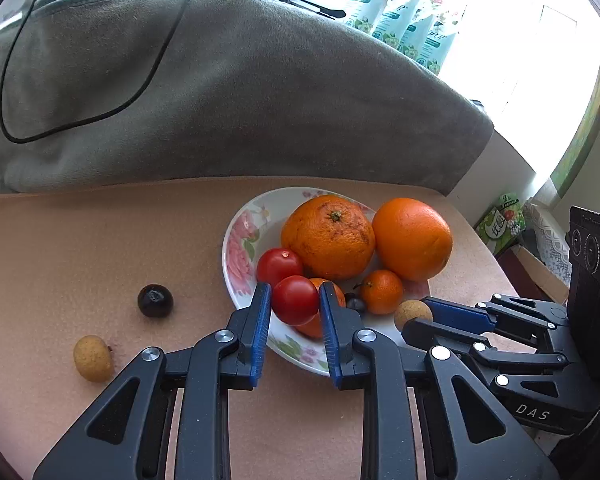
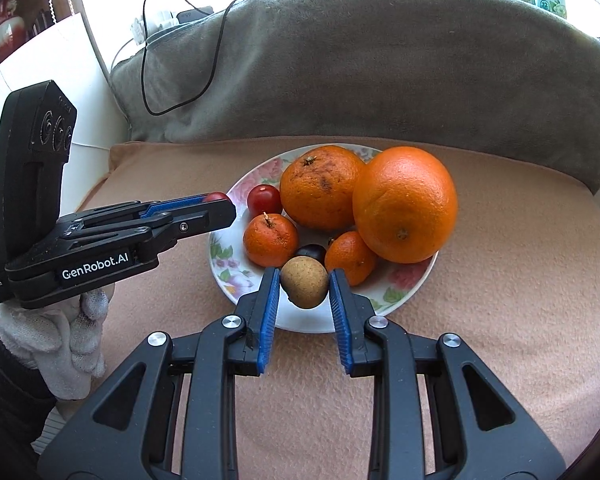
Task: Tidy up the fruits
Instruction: 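Open both grippers over the plate and withdraw them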
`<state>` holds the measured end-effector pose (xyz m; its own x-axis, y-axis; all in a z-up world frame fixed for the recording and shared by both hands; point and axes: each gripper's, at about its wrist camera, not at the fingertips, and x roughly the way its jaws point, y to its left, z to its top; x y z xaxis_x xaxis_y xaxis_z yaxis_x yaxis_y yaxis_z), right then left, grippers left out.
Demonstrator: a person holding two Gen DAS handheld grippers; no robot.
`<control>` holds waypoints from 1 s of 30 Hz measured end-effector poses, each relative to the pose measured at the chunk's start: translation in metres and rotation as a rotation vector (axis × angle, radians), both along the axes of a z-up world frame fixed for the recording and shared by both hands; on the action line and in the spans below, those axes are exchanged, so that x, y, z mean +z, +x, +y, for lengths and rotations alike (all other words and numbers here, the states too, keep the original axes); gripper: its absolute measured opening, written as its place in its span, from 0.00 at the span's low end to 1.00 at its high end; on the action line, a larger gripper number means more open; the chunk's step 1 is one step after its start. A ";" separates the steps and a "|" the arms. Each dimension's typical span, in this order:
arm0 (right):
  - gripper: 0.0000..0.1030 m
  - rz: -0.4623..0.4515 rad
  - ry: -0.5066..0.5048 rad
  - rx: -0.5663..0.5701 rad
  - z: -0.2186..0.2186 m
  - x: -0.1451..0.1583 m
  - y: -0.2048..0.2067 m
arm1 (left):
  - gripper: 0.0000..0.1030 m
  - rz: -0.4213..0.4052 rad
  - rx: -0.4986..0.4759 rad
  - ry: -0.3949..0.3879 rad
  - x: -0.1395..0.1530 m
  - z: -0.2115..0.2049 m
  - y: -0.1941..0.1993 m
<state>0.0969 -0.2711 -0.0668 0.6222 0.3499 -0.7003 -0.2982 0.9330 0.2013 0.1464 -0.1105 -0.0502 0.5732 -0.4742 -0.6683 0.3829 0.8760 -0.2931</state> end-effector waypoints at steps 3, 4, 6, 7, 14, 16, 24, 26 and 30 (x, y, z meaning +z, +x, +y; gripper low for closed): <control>0.28 -0.006 -0.002 0.000 0.001 0.001 -0.001 | 0.32 -0.006 -0.004 0.003 0.002 -0.002 0.001; 0.31 -0.011 -0.003 -0.002 0.001 0.001 -0.001 | 0.38 -0.009 -0.003 0.002 0.003 -0.002 0.001; 0.49 -0.021 -0.005 -0.003 0.002 0.003 -0.002 | 0.41 -0.012 -0.001 0.003 0.003 -0.001 0.001; 0.51 -0.026 -0.005 -0.002 0.002 0.004 -0.002 | 0.43 -0.014 0.003 0.003 0.004 -0.001 0.001; 0.69 -0.040 -0.009 0.001 0.004 0.005 -0.005 | 0.68 -0.017 0.026 0.009 0.008 0.001 -0.001; 0.74 -0.042 -0.007 0.004 0.004 0.005 -0.006 | 0.68 -0.017 0.027 0.010 0.009 0.002 -0.002; 0.84 -0.061 -0.004 0.012 0.005 0.012 -0.013 | 0.75 -0.026 0.036 0.025 0.013 0.002 -0.006; 0.85 -0.063 0.004 0.009 0.005 0.014 -0.014 | 0.75 -0.029 0.040 0.030 0.014 0.003 -0.007; 0.86 -0.067 0.011 0.007 0.005 0.016 -0.016 | 0.75 -0.037 0.045 0.031 0.015 0.007 -0.010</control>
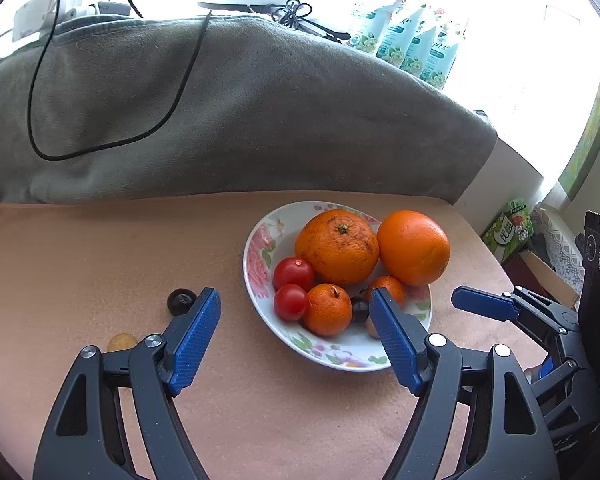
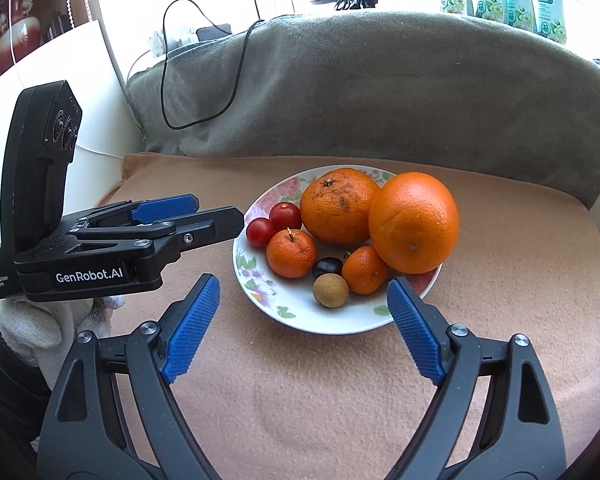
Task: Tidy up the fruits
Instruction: 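Open both grippers over the plate and withdraw them, then grasp the brown kiwi with the left gripper while the right gripper grasps the dark plum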
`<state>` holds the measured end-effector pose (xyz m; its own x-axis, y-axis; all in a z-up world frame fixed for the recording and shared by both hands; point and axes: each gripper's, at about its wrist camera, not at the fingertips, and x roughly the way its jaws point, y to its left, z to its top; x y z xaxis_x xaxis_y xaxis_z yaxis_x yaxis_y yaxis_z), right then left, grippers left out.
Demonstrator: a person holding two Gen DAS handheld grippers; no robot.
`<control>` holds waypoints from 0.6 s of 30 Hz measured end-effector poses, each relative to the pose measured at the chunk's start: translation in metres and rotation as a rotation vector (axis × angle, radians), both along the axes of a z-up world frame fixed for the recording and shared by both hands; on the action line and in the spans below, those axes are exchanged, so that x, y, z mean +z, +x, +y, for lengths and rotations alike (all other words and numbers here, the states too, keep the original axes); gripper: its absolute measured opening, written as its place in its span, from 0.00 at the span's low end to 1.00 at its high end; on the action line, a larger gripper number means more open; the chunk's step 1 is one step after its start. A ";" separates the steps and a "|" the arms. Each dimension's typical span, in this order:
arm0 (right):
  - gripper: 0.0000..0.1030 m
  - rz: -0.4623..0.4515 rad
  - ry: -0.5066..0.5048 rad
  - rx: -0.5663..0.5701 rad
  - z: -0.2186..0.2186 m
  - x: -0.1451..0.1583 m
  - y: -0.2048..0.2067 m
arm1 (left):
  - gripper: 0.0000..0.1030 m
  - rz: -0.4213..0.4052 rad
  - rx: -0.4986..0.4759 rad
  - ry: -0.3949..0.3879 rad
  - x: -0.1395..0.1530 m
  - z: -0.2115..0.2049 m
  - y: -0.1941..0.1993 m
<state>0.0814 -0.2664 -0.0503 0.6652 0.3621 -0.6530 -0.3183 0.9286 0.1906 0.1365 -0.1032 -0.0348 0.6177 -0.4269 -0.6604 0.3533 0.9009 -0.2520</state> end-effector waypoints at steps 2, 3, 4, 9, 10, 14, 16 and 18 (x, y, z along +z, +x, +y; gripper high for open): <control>0.86 -0.002 0.005 0.003 0.000 0.002 -0.001 | 0.75 -0.008 0.002 -0.003 0.001 0.003 -0.002; 0.86 -0.004 0.005 0.004 0.001 0.002 -0.001 | 0.75 -0.014 0.004 -0.004 0.002 0.005 -0.004; 0.86 -0.006 0.003 0.004 0.001 0.003 -0.002 | 0.75 -0.018 0.009 -0.002 0.003 0.007 -0.005; 0.86 -0.013 0.006 0.011 0.004 0.007 -0.002 | 0.75 -0.030 0.034 0.004 0.004 0.021 -0.011; 0.86 -0.014 0.007 0.012 0.004 0.008 -0.001 | 0.75 -0.030 0.039 0.005 0.004 0.024 -0.013; 0.86 -0.014 0.019 0.015 0.006 0.011 0.002 | 0.75 -0.028 0.065 0.010 0.002 0.038 -0.017; 0.86 -0.017 0.026 0.018 0.007 0.014 0.005 | 0.75 -0.027 0.076 0.012 0.000 0.045 -0.020; 0.86 -0.020 0.033 0.026 0.009 0.018 0.009 | 0.75 -0.024 0.088 0.017 -0.002 0.052 -0.024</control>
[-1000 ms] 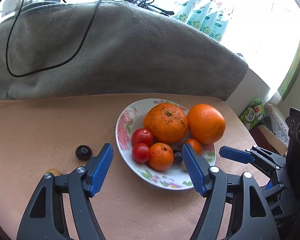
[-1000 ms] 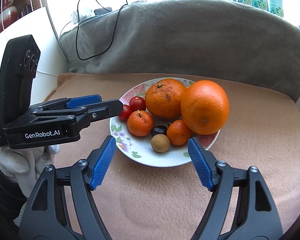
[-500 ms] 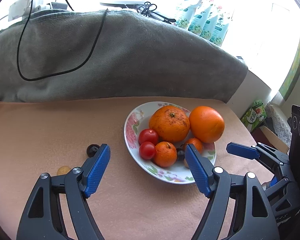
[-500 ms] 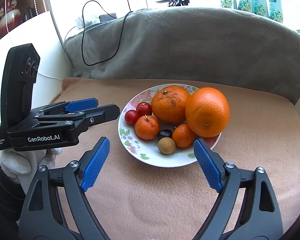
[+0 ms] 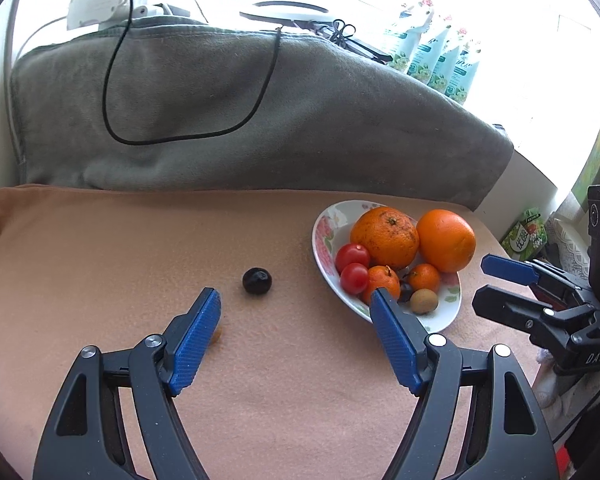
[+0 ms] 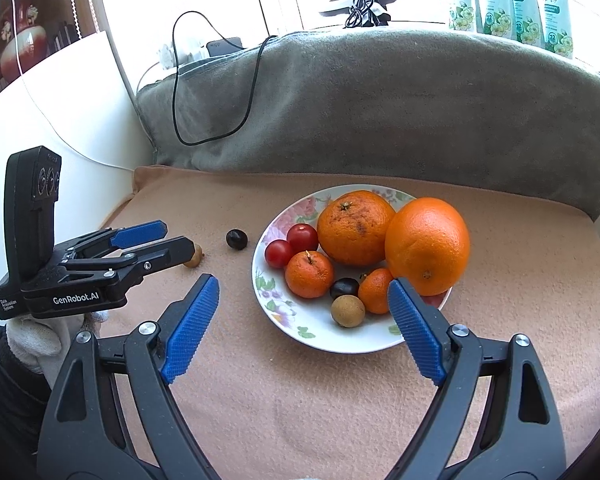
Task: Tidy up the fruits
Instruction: 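Grasp the brown kiwi with the left gripper while the right gripper grasps the dark plum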
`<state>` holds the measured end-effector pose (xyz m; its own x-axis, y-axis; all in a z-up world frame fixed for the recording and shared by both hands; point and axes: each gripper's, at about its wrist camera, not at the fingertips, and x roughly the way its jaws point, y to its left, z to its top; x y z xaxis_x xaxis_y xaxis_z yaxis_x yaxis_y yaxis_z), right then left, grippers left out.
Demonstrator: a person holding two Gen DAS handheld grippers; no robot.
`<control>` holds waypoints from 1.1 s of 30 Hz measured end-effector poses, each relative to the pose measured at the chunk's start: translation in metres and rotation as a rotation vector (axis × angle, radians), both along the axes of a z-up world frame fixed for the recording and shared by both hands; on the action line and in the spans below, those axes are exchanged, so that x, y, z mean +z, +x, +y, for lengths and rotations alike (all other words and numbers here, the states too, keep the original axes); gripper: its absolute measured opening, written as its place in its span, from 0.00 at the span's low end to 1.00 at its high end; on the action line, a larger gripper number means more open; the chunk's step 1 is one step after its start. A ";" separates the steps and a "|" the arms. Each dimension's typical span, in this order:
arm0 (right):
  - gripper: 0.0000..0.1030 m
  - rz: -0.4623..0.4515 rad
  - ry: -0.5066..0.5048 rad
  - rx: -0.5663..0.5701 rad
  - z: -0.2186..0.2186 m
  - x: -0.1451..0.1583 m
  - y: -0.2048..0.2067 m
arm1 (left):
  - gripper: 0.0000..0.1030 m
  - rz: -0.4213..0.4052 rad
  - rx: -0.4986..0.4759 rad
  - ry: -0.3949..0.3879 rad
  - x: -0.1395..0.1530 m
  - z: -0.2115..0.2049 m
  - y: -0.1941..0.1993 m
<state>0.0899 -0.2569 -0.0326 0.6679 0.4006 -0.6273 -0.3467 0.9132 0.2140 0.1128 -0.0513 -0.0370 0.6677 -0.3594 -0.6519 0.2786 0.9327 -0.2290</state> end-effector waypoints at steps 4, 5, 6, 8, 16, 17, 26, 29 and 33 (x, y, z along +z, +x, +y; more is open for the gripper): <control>0.86 -0.009 -0.003 0.027 0.008 0.005 0.009 | 0.75 0.018 0.021 0.003 -0.007 0.014 -0.005; 0.86 -0.011 -0.006 0.037 0.012 0.006 0.012 | 0.75 0.021 0.027 0.005 -0.008 0.017 -0.006; 0.86 -0.013 -0.010 0.048 0.015 0.007 0.014 | 0.75 0.024 0.033 0.007 -0.009 0.020 -0.006; 0.86 -0.018 -0.020 0.065 0.023 0.008 0.019 | 0.75 0.031 0.044 0.008 -0.012 0.027 -0.006; 0.86 -0.011 -0.046 0.156 0.058 0.008 0.042 | 0.74 0.052 0.060 -0.004 -0.023 0.042 -0.003; 0.86 -0.011 -0.052 0.166 0.063 0.007 0.045 | 0.72 0.055 0.059 -0.006 -0.024 0.042 -0.003; 0.64 0.052 -0.104 0.257 0.107 -0.010 0.076 | 0.58 0.090 0.046 -0.022 -0.037 0.047 0.006; 0.57 0.070 -0.140 0.276 0.119 -0.019 0.085 | 0.55 0.098 0.043 -0.024 -0.039 0.048 0.008; 0.48 0.097 -0.173 0.288 0.131 -0.031 0.096 | 0.52 0.106 0.047 -0.027 -0.043 0.050 0.011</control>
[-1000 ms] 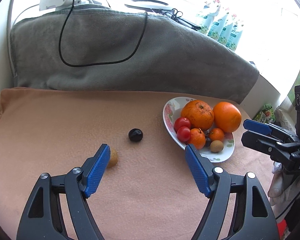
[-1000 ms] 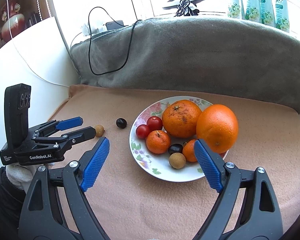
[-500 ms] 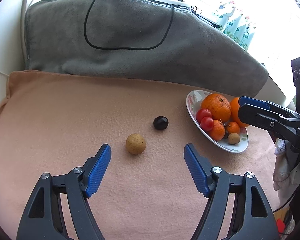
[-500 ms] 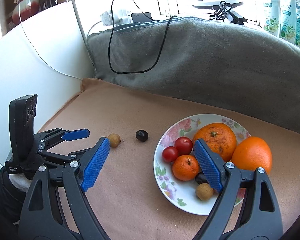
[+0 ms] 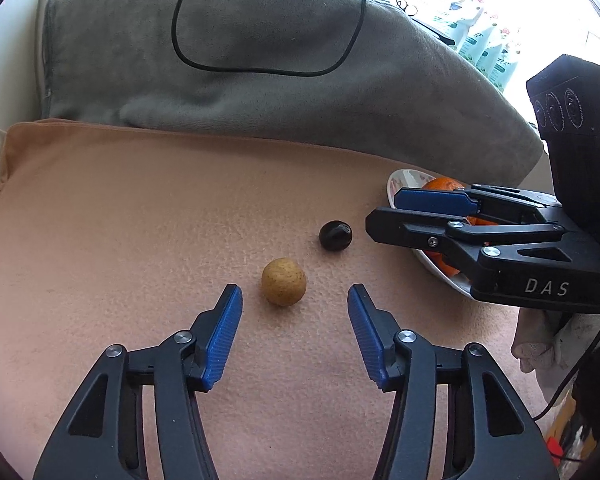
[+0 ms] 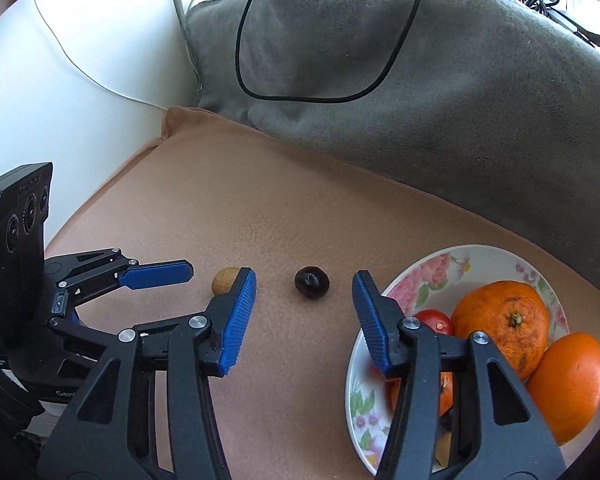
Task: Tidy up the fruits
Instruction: 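Grasp the brown kiwi with the left gripper while the right gripper grasps the dark plum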
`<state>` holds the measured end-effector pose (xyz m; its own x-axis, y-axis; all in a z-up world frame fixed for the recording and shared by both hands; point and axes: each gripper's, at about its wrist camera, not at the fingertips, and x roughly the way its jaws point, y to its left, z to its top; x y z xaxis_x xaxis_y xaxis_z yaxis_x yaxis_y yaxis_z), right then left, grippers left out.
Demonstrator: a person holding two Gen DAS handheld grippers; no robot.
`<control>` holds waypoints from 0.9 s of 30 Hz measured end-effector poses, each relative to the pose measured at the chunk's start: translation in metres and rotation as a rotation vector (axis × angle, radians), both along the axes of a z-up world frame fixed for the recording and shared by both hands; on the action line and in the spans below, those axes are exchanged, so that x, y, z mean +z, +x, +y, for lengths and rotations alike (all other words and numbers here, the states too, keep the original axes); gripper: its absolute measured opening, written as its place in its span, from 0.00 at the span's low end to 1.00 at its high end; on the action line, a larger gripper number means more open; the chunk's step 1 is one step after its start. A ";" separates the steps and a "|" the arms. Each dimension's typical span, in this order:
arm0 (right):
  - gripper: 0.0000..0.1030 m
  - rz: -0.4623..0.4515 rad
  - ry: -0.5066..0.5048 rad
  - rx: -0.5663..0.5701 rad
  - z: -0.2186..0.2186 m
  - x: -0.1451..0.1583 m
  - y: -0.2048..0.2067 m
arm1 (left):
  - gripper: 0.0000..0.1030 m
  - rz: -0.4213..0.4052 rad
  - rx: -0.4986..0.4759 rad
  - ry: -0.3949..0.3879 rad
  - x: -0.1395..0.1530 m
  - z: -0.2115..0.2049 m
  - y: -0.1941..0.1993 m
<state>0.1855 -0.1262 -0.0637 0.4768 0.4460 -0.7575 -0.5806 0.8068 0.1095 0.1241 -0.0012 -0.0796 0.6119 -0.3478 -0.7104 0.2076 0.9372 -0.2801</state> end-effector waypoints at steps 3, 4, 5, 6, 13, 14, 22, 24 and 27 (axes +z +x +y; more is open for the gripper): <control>0.47 0.003 -0.025 0.009 0.008 -0.006 0.005 | 0.49 0.003 0.002 -0.004 -0.002 0.002 0.002; 0.47 0.004 -0.032 0.012 0.010 -0.007 0.007 | 0.47 0.005 0.003 -0.005 -0.002 0.002 0.003; 0.45 0.006 -0.038 0.014 0.012 -0.009 0.008 | 0.46 0.006 0.003 -0.006 -0.003 0.003 0.004; 0.42 0.011 -0.044 0.016 0.015 -0.011 0.010 | 0.45 0.008 0.004 -0.008 -0.003 0.004 0.005; 0.37 0.026 -0.082 0.024 0.024 -0.021 0.021 | 0.41 0.019 0.002 -0.010 -0.008 0.006 0.011; 0.36 0.027 -0.087 0.025 0.025 -0.022 0.021 | 0.40 0.021 0.003 -0.010 -0.009 0.006 0.013; 0.30 0.034 -0.127 0.021 0.033 -0.032 0.029 | 0.38 0.027 -0.003 -0.005 -0.010 0.002 0.027; 0.29 0.036 -0.133 0.013 0.034 -0.033 0.031 | 0.35 0.030 -0.006 -0.001 -0.012 0.002 0.028; 0.28 0.043 -0.142 0.007 0.033 -0.036 0.031 | 0.35 0.038 -0.003 -0.002 -0.014 0.002 0.030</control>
<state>0.2167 -0.0933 -0.0994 0.4397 0.3361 -0.8329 -0.5837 0.8118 0.0194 0.1545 0.0009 -0.0937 0.5833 -0.3513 -0.7324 0.1994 0.9360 -0.2902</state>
